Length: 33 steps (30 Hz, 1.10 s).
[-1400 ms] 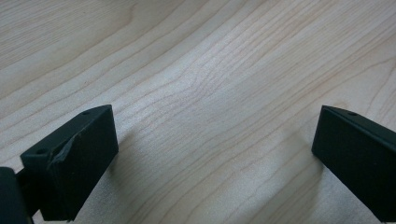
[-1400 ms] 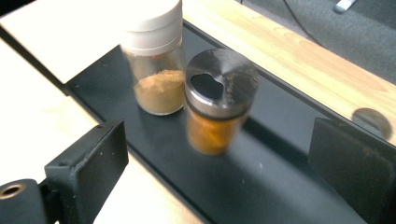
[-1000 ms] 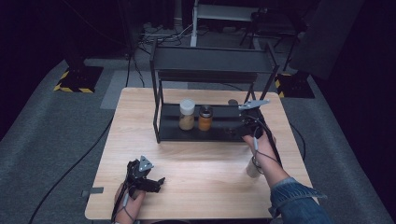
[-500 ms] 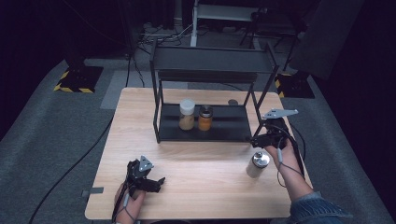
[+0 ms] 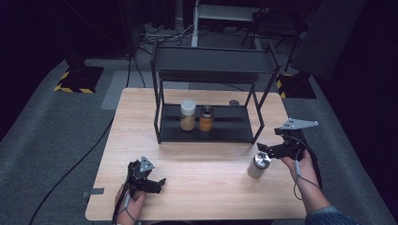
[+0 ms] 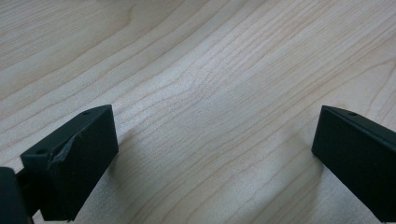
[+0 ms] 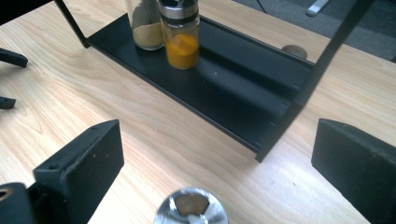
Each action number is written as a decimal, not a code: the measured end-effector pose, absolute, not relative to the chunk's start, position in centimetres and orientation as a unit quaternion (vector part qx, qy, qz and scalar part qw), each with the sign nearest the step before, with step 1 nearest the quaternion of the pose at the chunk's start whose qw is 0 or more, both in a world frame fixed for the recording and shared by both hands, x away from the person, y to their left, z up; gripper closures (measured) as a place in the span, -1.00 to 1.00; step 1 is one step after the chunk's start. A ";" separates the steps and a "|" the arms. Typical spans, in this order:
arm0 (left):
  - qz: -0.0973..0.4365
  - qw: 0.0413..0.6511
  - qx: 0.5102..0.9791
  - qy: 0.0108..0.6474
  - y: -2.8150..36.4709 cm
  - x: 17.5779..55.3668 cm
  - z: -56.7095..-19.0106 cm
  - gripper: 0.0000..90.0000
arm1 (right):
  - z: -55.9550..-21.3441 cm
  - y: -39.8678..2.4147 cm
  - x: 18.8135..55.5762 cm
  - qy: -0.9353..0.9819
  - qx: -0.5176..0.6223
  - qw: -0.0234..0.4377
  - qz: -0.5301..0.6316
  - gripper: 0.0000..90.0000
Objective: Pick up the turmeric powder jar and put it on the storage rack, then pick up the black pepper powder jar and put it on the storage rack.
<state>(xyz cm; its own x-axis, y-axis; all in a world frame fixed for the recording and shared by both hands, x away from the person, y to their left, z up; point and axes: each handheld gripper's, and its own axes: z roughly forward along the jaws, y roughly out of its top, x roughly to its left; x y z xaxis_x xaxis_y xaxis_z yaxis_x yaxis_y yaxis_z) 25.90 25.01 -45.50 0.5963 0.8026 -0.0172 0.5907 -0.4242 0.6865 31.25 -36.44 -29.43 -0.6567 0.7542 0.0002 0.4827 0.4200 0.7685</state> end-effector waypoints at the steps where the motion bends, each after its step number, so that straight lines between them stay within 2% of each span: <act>1: 0.158 0.333 0.829 0.421 25.0 25.9 -45.5 -1.00 | -29.5 -36.6 31.1 0.824 0.376 0.176 0.386 -0.95; 33: 0.158 0.334 0.828 0.421 25.0 25.9 -45.5 -1.00 | -34.2 -39.6 28.2 0.820 0.399 0.145 0.384 -0.95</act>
<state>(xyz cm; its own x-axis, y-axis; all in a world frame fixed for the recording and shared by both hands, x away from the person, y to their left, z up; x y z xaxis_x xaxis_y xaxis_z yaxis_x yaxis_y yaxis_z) 25.89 25.00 -45.50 0.5951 0.8034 -0.0184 0.5921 -0.4229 0.6860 28.18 -39.62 -34.23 -0.6391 0.7660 0.0697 0.5437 0.3858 0.7454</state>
